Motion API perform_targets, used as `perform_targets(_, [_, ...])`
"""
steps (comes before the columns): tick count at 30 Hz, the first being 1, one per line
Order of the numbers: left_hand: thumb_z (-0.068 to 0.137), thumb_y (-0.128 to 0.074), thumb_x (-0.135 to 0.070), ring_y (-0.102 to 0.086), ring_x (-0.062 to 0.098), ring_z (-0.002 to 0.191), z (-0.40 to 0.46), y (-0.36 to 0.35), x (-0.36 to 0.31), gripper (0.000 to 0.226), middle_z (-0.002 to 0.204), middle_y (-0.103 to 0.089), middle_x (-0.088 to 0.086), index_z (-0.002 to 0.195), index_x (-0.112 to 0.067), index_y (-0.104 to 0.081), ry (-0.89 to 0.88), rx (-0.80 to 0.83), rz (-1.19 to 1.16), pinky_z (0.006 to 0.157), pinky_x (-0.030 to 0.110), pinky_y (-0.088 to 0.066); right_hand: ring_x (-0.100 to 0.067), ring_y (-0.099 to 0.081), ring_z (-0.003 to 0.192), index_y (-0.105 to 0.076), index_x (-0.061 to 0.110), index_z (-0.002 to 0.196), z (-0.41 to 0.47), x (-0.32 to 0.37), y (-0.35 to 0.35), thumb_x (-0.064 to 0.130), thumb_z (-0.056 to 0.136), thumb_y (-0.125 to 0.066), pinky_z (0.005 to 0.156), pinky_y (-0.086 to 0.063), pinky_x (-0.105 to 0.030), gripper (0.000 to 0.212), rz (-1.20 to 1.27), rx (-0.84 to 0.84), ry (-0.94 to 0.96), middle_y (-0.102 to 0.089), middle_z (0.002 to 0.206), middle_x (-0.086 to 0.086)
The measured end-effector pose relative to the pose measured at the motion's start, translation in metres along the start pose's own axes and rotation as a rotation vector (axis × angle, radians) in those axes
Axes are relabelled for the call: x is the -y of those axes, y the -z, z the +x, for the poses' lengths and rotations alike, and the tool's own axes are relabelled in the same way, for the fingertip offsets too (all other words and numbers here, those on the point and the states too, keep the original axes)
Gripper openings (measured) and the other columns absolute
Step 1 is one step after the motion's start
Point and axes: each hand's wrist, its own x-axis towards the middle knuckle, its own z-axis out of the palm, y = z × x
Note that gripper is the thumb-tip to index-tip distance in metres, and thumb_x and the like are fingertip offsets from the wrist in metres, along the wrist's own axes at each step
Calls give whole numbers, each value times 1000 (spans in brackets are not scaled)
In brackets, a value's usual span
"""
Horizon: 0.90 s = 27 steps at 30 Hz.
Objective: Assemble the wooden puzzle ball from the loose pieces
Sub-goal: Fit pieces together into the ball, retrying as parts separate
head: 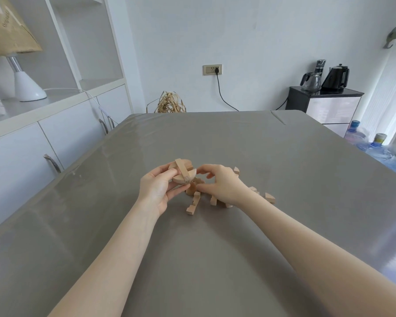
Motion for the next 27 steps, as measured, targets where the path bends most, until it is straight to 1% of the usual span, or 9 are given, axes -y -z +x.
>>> perform_targets(1, [84, -63, 2, -72, 26, 79, 0, 0, 0, 16, 87, -73, 11, 99, -4, -66, -3, -4, -4, 64, 34, -61, -11, -48, 103, -59, 23, 119, 2, 3, -4, 31, 83, -66, 69, -35, -20, 38, 5, -18, -28, -58, 121, 1])
perform_targets(2, [84, -63, 2, -72, 25, 77, 0, 0, 0, 14, 84, -73, 10, 96, -4, -66, -7, -8, -11, 63, 34, -61, -13, -48, 103, -57, 21, 121, 3, 5, -7, 34, 82, -66, 69, -36, -20, 42, 4, -39, -66, -56, 120, -1])
perform_targets(5, [83, -63, 3, -72, 21, 69, 1, 2, -1, 11, 74, -74, 5, 88, -6, -66, -28, -23, -19, 63, 33, -61, -24, -44, 117, -50, 14, 127, 8, 12, -19, 39, 82, -63, 90, -39, -32, 53, -66, -82, -165, -51, 123, -7])
perform_targets(9, [83, -64, 2, -73, 19, 67, 2, 3, -1, 11, 72, -75, 3, 89, -6, -67, -44, -19, -23, 63, 32, -61, -28, -38, 123, -45, 14, 128, 11, 18, -26, 48, 78, -66, 95, -33, -34, 64, -156, -95, -209, -49, 124, -8])
perform_targets(14, [83, -63, 3, -72, 20, 67, 2, 3, -1, 11, 70, -74, 4, 86, -7, -66, -36, -17, -35, 59, 33, -60, -29, -43, 113, -46, 13, 118, 12, 22, -32, 38, 74, -68, 85, -34, -34, 55, -215, -131, -200, -54, 113, -7])
perform_targets(18, [85, -61, 3, -73, 22, 72, 3, 5, 0, 12, 73, -75, 5, 88, -7, -67, -33, -22, -37, 62, 34, -61, -30, -45, 109, -46, 13, 120, 10, 21, -31, 29, 72, -68, 85, -41, -36, 55, -154, -151, -175, -58, 106, -8])
perform_targets(20, [84, -61, 3, -72, 24, 77, 4, 5, 0, 13, 75, -75, 5, 87, -8, -67, -33, -25, -38, 65, 35, -60, -29, -47, 108, -47, 12, 119, 9, 18, -29, 27, 70, -70, 83, -44, -37, 56, -128, -152, -166, -59, 103, -9])
perform_targets(23, [85, -61, 4, -72, 24, 76, 4, 4, 1, 13, 72, -75, 4, 87, -8, -66, -28, -24, -35, 64, 35, -61, -27, -51, 104, -50, 13, 115, 8, 10, -26, 28, 67, -70, 75, -46, -35, 54, -106, -159, -157, -63, 98, -8])
perform_targets(27, [85, -61, 4, -72, 24, 75, 4, 4, 2, 12, 75, -74, 7, 86, -7, -65, -7, -25, -30, 64, 36, -61, -21, -51, 97, -52, 17, 113, 5, 1, -17, 26, 69, -69, 71, -42, -31, 48, -54, -165, -144, -61, 100, -4])
